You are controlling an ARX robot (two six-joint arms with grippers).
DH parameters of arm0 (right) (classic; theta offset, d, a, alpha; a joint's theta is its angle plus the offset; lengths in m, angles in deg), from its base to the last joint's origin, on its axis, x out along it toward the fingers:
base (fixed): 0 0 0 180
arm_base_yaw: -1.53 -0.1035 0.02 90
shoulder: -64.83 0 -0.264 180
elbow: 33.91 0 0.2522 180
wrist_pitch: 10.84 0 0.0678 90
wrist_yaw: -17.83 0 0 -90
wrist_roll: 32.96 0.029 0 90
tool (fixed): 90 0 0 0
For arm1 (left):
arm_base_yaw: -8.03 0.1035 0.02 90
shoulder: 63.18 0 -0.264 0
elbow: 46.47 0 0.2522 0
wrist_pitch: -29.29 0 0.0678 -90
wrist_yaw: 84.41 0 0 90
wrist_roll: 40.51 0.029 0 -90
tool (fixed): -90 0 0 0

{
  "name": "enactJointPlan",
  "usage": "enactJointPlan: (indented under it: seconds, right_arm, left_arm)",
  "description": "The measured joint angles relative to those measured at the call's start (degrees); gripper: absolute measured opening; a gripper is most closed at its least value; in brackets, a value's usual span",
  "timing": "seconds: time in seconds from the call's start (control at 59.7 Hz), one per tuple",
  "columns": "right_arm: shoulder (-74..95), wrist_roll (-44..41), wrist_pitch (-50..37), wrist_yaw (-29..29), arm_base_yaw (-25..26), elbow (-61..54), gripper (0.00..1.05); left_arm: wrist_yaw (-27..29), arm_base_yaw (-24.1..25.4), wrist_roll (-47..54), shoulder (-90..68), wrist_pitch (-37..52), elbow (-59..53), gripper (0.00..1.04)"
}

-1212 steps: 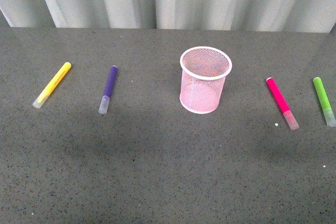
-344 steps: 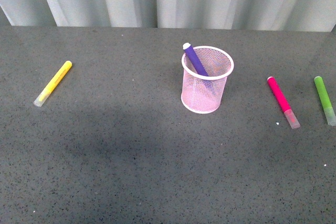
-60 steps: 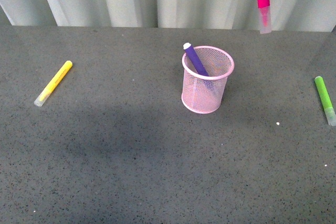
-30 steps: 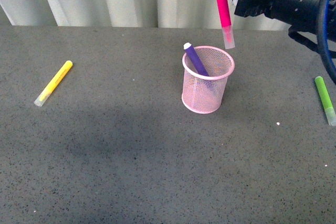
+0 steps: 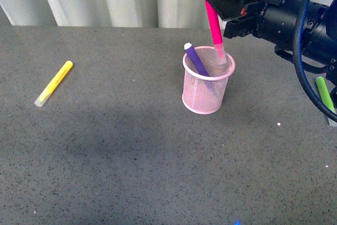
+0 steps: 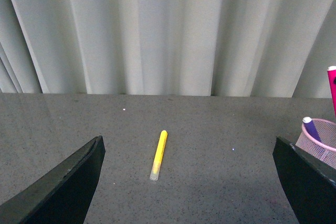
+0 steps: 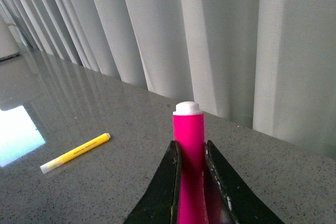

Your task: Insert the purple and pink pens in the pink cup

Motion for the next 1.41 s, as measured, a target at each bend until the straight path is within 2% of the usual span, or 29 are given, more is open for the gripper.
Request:
enactJointPlan:
  seconds: [0.419, 0.553, 0.855, 0.938, 0.989, 1.156, 1.29, 1.408]
  right_arm:
    - [2.7, -0.2, 0.3, -0.5, -2.2, 2.7, 0.08]
    - [2.7, -0.1, 0.5, -1.1, -2.5, 2.8, 0.36]
    - [2.6, -0.1, 0.5, -1.1, -2.3, 2.4, 0.89]
    - [2.0, 0.0, 0.5, -1.2, -2.1, 2.1, 1.00]
    - [1.2, -0.1, 0.5, -1.2, -1.7, 2.0, 0.97]
    - [-3.7, -0.1, 1.9, -2.1, 0.4, 1.9, 0.98]
    - [-11.1, -0.1, 4.0, -4.4, 4.3, 1.5, 0.98]
    - [-19.8, -1.3, 9.4, -9.4, 9.2, -0.4, 0.98]
  left_arm:
    - [0.0, 0.0, 0.0, 0.0, 0.0, 0.0, 0.98]
    - [0.0, 0.0, 0.0, 0.0, 0.0, 0.0, 0.98]
    - [0.0, 0.0, 0.0, 0.0, 0.0, 0.0, 0.98]
    - [0.0, 0.0, 0.0, 0.0, 0.0, 0.0, 0.98]
    - [0.0, 0.0, 0.0, 0.0, 0.0, 0.0, 0.98]
    - [0.0, 0.0, 0.0, 0.0, 0.0, 0.0, 0.98]
    - [0.0, 0.0, 0.0, 0.0, 0.0, 0.0, 0.98]
    - [0.0, 0.0, 0.0, 0.0, 0.0, 0.0, 0.98]
